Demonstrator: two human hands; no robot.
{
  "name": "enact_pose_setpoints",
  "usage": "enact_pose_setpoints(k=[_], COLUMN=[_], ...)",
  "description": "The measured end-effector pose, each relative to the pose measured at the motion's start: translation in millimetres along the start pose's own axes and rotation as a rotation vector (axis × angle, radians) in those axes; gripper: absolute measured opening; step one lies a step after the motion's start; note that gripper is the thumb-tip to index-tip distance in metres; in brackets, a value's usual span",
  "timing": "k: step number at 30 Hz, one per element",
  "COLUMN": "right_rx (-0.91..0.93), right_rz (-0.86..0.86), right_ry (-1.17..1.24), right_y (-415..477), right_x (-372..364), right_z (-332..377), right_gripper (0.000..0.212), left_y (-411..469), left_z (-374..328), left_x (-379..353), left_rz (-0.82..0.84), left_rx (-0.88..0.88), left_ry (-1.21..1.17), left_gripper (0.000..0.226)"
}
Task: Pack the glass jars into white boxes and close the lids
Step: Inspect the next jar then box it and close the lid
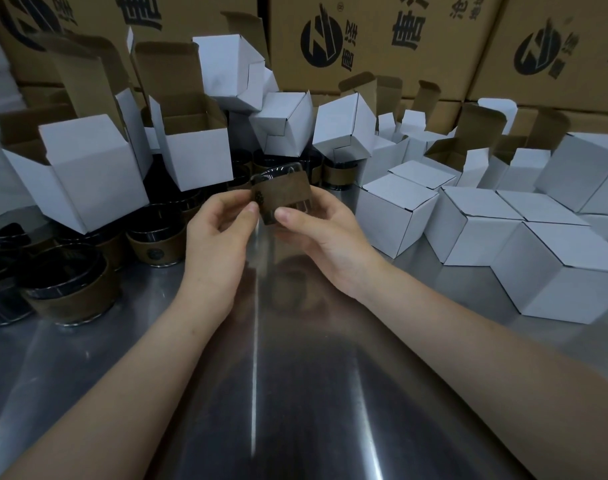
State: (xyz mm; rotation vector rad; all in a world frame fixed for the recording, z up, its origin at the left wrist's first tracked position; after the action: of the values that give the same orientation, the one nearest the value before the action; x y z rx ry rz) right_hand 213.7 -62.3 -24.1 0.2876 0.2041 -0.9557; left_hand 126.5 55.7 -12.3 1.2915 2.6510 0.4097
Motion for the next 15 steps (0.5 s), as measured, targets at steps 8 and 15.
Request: enact_pose_setpoints(k=[8, 15], right_rx=[0.288, 0.404], right_rz=[-0.126, -0.045], right_ry=[-0.459, -0.518], right_y=[-7, -13], right_x=[-2, -11], right_z=[2, 3], right_gripper=[0.069, 0.052], left_y=[-6, -6], left_z=[-3, -3], left_x=[-8, -6], left_rz=[0.259, 0.22], left_rx=[0.085, 0.213], left_ry=[-0.094, -0.194], left_gripper=[0.03, 0.054])
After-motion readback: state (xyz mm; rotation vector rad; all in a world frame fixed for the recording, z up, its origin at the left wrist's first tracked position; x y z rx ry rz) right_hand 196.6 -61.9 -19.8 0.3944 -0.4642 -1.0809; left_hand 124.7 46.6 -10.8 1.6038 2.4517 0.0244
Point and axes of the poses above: each hand's wrist, its own y-axis towards the middle knuckle, its own x-axis out of the back of the hand, z = x × y, the point moved 2 cm from there along y, towards the middle knuckle, and after that the axes turned 1 degree about -z, right-handed, at the moved point
